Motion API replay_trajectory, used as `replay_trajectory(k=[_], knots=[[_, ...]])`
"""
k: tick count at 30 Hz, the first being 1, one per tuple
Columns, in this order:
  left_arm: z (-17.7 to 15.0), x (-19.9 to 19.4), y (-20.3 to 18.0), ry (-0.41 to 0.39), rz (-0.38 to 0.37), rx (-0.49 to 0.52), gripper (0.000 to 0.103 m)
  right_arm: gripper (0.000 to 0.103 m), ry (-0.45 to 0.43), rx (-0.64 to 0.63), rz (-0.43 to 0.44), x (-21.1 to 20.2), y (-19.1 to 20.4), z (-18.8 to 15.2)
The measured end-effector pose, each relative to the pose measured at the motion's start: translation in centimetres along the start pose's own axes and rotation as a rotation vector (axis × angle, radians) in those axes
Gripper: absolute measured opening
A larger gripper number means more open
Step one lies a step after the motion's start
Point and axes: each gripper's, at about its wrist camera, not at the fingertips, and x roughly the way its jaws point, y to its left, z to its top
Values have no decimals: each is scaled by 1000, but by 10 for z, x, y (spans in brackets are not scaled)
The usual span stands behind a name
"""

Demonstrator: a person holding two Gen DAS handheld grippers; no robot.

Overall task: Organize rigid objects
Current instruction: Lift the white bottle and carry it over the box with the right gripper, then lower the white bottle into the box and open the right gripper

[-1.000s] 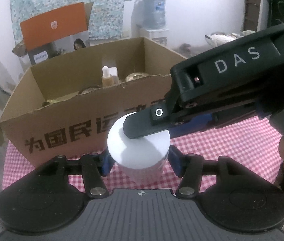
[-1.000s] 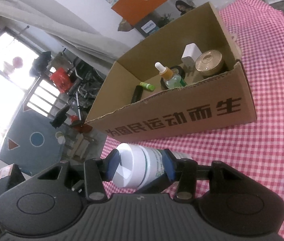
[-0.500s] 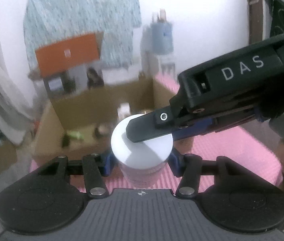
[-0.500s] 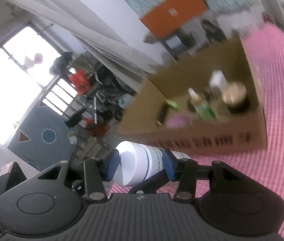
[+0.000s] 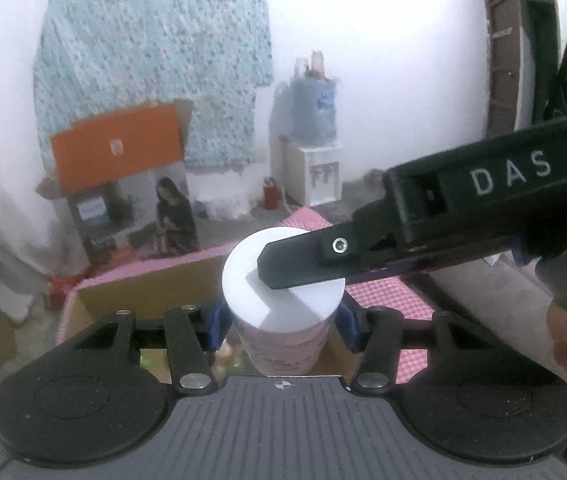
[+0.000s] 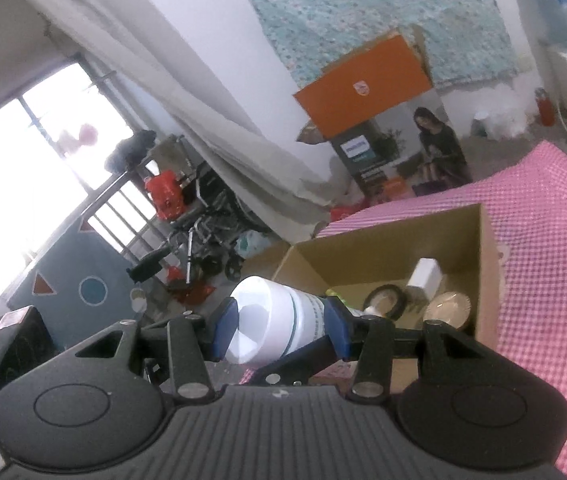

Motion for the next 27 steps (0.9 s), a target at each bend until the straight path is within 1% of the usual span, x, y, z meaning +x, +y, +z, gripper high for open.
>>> replay_trajectory(k=[4, 7, 12, 14, 19, 22, 27], knots=[[3, 34, 5, 91, -32, -35, 53, 51, 50, 61, -19, 19, -33, 11], [-5, 53, 6, 159, -41, -62, 53, 51, 95, 105, -28, 33, -54, 8], [-16, 76, 12, 240, -41, -100, 53, 51, 152, 137, -35, 51, -79, 0], [-18, 82, 13, 260, -37, -117, 53, 51, 166, 125, -41, 57, -83, -2], [-22, 95, 11, 299, -20, -109, 53, 53, 192, 78, -65, 69, -88, -5], [-23, 103, 12, 315, -29, -111, 53, 53, 201, 39, -88, 73, -87, -5], [-25, 110, 7, 302, -28, -91, 53, 54, 199, -4, -114, 74, -86, -5]])
